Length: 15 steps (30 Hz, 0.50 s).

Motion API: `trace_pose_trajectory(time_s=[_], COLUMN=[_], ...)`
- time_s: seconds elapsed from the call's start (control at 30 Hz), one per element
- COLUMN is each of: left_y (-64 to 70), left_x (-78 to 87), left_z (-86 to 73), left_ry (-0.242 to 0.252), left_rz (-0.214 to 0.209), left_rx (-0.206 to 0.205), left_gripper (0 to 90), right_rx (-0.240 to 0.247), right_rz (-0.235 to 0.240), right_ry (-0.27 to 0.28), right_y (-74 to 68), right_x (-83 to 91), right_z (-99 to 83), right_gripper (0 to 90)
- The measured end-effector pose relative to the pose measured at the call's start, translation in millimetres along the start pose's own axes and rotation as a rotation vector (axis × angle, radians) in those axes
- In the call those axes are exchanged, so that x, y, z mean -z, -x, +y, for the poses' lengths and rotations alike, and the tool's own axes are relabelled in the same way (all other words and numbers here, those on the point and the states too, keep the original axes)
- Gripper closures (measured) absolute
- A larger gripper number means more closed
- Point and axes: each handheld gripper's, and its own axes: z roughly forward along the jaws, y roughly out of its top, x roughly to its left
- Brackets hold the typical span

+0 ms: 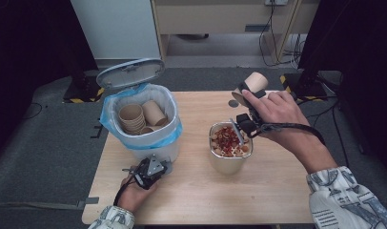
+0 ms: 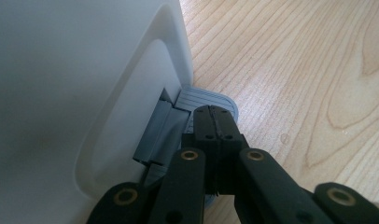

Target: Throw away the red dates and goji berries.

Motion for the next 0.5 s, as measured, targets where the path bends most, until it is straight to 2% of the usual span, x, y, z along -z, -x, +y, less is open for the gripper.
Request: trace_pose_trajectory(time_s=[0.1, 0.2, 0.23, 0.33, 0.5], left_y=[-0.1, -0.1, -0.1, 0.0, -0.2], left_x=[0.0, -0.1, 0.0, 0.0, -0.1], left_z=[0.0, 0.0, 0.0, 0.0, -0.1], left_ry=[0.001, 0.001, 0.001, 0.001, 0.002], left_rz=[-0.001, -0.001, -0.001, 0.000, -0.002], left_rx=[0.001, 0.002, 0.002, 0.001, 0.004], left_gripper=[89.9, 89.9, 89.9, 89.9, 89.9], right_rx=[-0.017, 0.036, 0.025, -0.054, -0.051], right_rz=[-0.020, 0.008, 0.019, 0.034, 0.050], right_ry=[-0.016, -0.002, 0.004, 0.016, 0.009], right_y=[3.9, -4.0, -6.2, -9.6, -18.0], right_x=[-1.0, -2.4, -3.0, -5.0, -5.4], right_z=[-2.4, 4.7, 6.4, 4.5, 1.3], right_gripper=[32.5, 32.6, 32.6, 34.3, 34.2])
